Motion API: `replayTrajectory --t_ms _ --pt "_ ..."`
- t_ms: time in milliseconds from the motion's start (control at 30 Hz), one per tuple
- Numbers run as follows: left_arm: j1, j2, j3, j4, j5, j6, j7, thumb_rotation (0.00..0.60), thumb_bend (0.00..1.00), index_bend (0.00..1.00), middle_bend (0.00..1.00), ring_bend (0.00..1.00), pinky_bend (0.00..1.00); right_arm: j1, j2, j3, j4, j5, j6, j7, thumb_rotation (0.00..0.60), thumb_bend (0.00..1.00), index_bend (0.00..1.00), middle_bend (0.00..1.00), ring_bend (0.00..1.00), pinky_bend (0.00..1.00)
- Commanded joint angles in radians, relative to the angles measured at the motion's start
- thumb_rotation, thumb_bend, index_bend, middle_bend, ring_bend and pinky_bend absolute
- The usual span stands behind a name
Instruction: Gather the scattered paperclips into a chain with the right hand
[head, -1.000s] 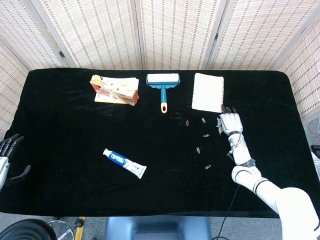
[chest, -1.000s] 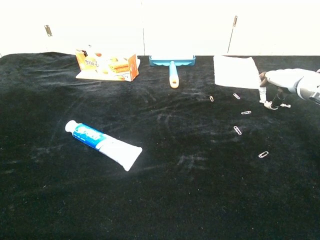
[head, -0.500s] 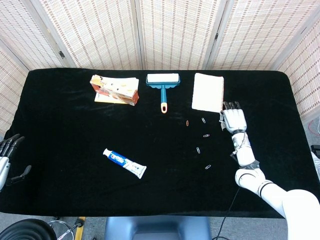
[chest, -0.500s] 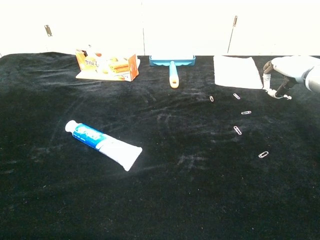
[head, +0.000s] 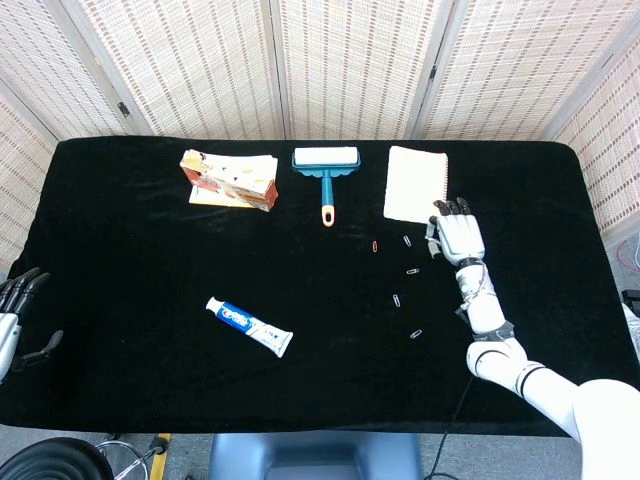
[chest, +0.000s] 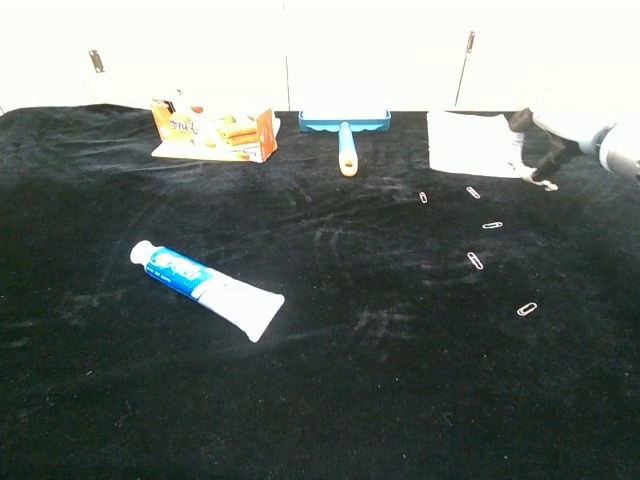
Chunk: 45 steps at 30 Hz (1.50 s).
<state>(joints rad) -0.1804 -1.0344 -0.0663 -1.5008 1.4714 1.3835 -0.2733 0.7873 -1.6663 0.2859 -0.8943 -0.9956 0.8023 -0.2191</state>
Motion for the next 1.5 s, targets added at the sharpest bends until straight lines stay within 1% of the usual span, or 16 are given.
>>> replayTrajectory --t_ms 33,167,433,867,1233,1400,1500 --pt "0.0 0.001 0.0 0.0 -0.002 -0.001 -0.003 0.6 0.41 0.0 0.06 0.07 0.08 0.009 -0.012 0.022 -0.015 -0.024 0.02 0.056 0.6 0.62 0.98 0.18 0.13 0.0" --pt "0.001 0.002 0.0 0.004 -0.004 -0.002 -0.011 0.6 0.41 0.0 0.06 0.07 0.08 0.032 -0.073 0.028 0.06 -0.068 0.048 0.115 0.6 0.63 0.98 0.18 0.13 0.0" --pt "0.012 0.004 -0.002 0.004 -0.012 0.011 -0.014 0.6 0.41 0.0 0.06 0.07 0.08 0.081 -0.177 0.021 0.235 -0.118 0.022 0.19 0.6 0.63 0.98 0.19 0.14 0.0" --pt "0.018 0.01 -0.003 0.009 -0.015 0.013 -0.03 0.6 0.41 0.0 0.06 0.07 0.08 0.126 -0.279 0.016 0.399 -0.174 -0.006 0.298 0.6 0.63 0.98 0.19 0.14 0.0" --pt "0.02 0.009 -0.005 0.01 -0.019 0.011 -0.029 0.6 0.41 0.0 0.06 0.07 0.08 0.143 -0.327 0.012 0.507 -0.2 -0.035 0.349 0.6 0.63 0.98 0.19 0.14 0.0" --pt "0.019 0.009 -0.007 0.01 -0.023 0.006 -0.029 0.6 0.41 0.0 0.06 0.07 0.08 0.144 -0.324 0.017 0.508 -0.211 -0.021 0.392 0.6 0.63 0.98 0.19 0.14 0.0" --pt "0.019 0.009 -0.007 0.01 -0.023 0.005 -0.028 0.6 0.41 0.0 0.06 0.07 0.08 0.143 -0.307 0.027 0.472 -0.215 -0.003 0.43 0.6 0.63 0.98 0.19 0.14 0.0"
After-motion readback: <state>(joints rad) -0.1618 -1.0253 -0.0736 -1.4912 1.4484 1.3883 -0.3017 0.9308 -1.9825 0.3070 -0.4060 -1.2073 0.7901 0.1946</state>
